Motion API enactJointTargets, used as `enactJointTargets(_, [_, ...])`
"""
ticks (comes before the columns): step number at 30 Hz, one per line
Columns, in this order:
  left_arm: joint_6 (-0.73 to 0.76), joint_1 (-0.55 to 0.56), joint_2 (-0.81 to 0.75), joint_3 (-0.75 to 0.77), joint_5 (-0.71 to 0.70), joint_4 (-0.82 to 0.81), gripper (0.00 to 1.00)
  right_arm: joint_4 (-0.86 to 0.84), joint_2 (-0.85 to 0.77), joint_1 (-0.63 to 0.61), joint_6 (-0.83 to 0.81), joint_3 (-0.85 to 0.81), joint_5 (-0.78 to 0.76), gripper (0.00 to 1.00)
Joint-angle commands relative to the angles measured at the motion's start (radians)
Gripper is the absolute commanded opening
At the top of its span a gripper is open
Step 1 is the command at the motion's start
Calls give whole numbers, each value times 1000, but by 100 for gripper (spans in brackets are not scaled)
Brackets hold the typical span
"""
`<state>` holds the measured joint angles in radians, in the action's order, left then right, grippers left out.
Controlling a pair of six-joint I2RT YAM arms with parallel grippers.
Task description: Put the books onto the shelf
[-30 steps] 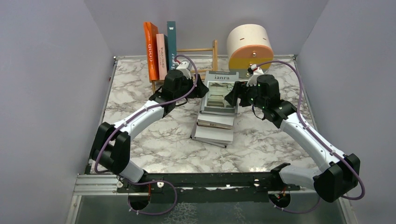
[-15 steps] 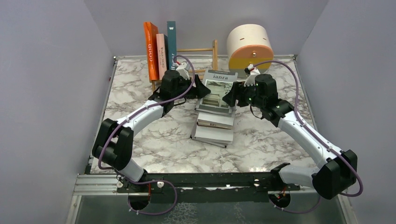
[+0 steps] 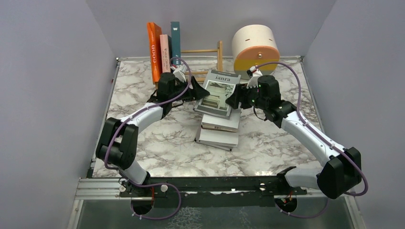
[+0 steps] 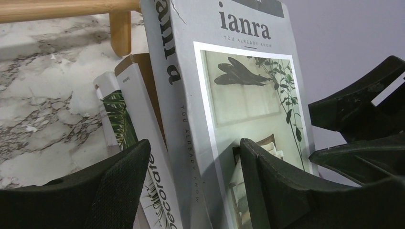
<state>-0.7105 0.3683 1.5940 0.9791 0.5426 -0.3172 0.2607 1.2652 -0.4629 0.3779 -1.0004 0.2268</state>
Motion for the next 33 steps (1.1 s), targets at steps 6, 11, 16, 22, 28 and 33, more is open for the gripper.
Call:
enactJointTargets(6, [-52, 2, 43, 6, 179, -115, 62, -60, 15, -2, -28, 11, 22, 61])
enactJointTargets(11, [-66, 3, 41, 11, 218, -134, 62, -78, 33, -2, -33, 6, 35, 60])
enactJointTargets(16, [-72, 9, 23, 13, 237, -147, 62, -99, 53, -2, -41, -3, 46, 59])
enactJointTargets(22, [-67, 24, -3, 15, 253, -156, 60, -137, 60, -3, -38, -4, 60, 58])
enactJointTargets(28, [-63, 34, -24, 22, 259, -160, 55, -166, 64, -3, -39, -10, 82, 58])
enactJointTargets(33, [-64, 39, -27, 39, 259, -160, 41, -175, 58, -5, -43, -19, 87, 58])
